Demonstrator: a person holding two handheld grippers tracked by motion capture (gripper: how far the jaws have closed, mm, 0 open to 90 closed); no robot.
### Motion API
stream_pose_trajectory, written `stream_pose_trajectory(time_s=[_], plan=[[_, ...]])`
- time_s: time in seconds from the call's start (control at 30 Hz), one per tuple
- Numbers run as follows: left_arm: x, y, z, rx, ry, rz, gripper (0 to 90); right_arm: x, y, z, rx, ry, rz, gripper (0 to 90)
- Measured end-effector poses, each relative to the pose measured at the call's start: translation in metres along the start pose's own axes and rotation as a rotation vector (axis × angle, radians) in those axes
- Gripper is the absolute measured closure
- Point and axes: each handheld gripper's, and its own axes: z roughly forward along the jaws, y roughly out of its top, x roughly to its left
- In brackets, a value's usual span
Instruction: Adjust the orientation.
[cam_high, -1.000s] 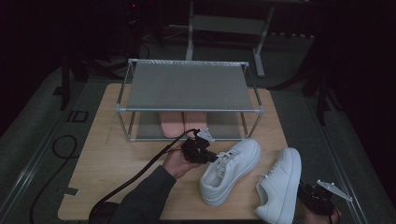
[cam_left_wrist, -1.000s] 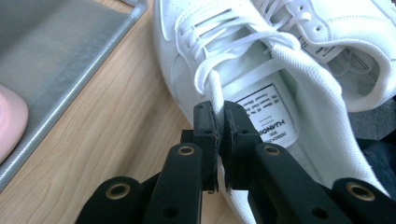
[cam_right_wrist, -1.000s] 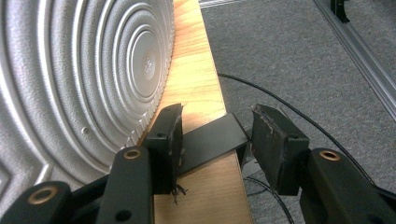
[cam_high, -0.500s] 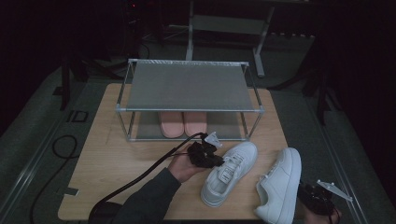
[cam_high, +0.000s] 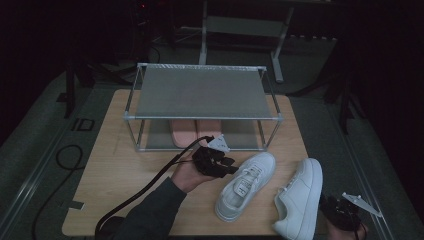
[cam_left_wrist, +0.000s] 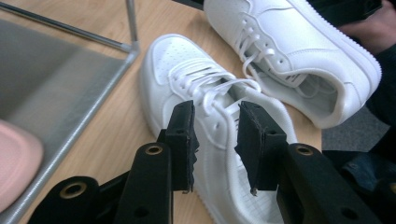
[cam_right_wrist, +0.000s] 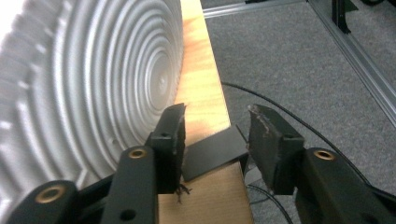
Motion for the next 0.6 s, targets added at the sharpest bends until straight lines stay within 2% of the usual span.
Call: stream_pose_trajectory(time_s=[0.07,0.13,0.17,0.3,0.33,0.37,0.53,0.6], plan=[[0.002,-0.003,-0.001,-0.002,0.018,-0.003,66.5,0.000,0.003,-0.004,-0.010,0.009,0.003,62.7],[0.002,-0.003,-0.001,-0.002,0.018,-0.003,66.5,0.000,0.005,-0.006,-0.014,0.011,0.003,62.7],[0.005,-0.009,-0.002,-0.016,0.042,-0.010,66.6,0.001,0.007,-0.011,-0.024,0.014,-0.003,70.6],[0.010,-0.018,-0.001,-0.005,0.055,-0.028,67.4,0.004,0.010,-0.021,-0.041,0.029,-0.031,83.6],[0.010,-0.018,-0.001,-0.005,0.055,-0.028,67.5,0.004,0.010,-0.021,-0.041,0.029,-0.031,83.6],[0.012,-0.023,0.000,-0.002,0.057,-0.040,67.5,0.008,0.012,-0.027,-0.056,0.037,-0.043,89.4],[0.016,-0.030,0.001,-0.007,0.042,-0.061,67.5,0.017,0.019,-0.041,-0.082,0.052,-0.094,89.8],[0.015,-0.032,0.001,-0.004,0.052,-0.056,67.4,0.021,0.022,-0.045,-0.086,0.056,-0.119,89.8]])
